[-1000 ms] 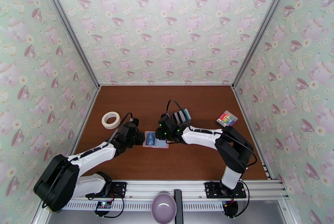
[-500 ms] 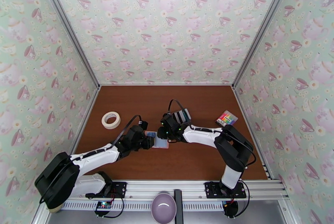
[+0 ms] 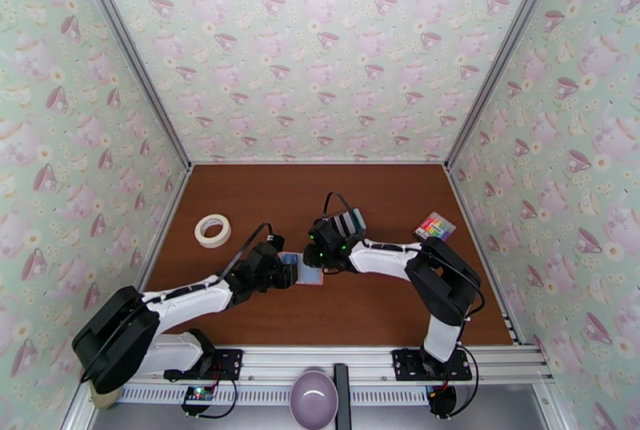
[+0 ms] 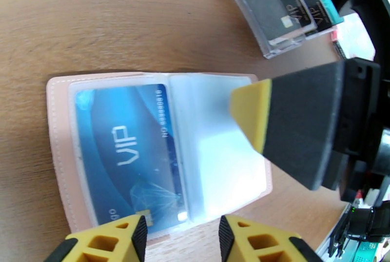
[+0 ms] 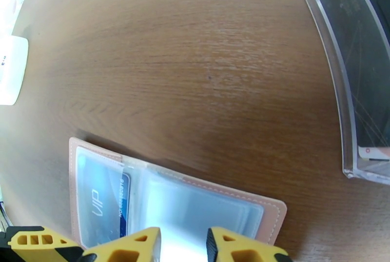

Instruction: Put the credit cards into the card holder

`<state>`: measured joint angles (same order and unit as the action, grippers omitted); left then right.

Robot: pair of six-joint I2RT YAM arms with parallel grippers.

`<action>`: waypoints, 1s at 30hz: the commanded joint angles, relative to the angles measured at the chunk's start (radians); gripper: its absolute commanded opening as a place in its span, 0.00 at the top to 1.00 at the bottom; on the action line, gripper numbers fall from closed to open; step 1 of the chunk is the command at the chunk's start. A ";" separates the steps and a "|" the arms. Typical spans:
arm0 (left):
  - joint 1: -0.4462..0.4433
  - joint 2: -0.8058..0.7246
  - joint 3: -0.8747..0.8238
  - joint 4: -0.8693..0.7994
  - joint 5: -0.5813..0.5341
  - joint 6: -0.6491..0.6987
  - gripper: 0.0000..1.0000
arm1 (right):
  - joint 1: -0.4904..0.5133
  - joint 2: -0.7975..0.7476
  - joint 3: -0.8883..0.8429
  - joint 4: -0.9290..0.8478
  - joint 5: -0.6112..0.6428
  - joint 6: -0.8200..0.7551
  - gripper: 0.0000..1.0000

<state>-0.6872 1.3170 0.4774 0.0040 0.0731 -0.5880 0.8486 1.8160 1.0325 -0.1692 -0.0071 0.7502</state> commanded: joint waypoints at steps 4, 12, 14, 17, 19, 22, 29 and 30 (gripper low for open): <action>-0.007 0.043 -0.020 -0.025 -0.050 0.007 0.51 | -0.003 0.032 0.022 0.005 -0.006 -0.012 0.68; -0.009 0.070 -0.027 -0.010 -0.052 0.011 0.50 | -0.003 0.040 0.025 0.009 -0.016 -0.005 0.69; -0.012 0.074 -0.028 -0.006 -0.049 0.011 0.49 | -0.001 0.043 0.023 0.016 -0.024 -0.002 0.69; -0.016 0.077 -0.035 0.009 -0.041 0.014 0.40 | 0.001 0.052 0.024 0.028 -0.038 0.004 0.69; -0.018 0.072 -0.039 0.016 -0.037 0.017 0.36 | 0.003 0.058 0.024 0.033 -0.042 0.006 0.69; -0.020 0.063 -0.039 0.013 -0.040 0.020 0.33 | 0.008 0.064 0.023 0.038 -0.044 0.010 0.69; -0.028 0.093 -0.026 -0.008 -0.053 0.023 0.31 | 0.012 0.071 0.027 0.071 -0.082 0.030 0.70; -0.030 0.100 -0.026 -0.004 -0.052 0.022 0.31 | 0.012 0.072 0.028 0.076 -0.090 0.033 0.70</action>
<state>-0.7105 1.3708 0.4664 0.0479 0.0322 -0.5755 0.8513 1.8610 1.0412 -0.1097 -0.0578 0.7593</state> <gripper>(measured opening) 0.685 0.305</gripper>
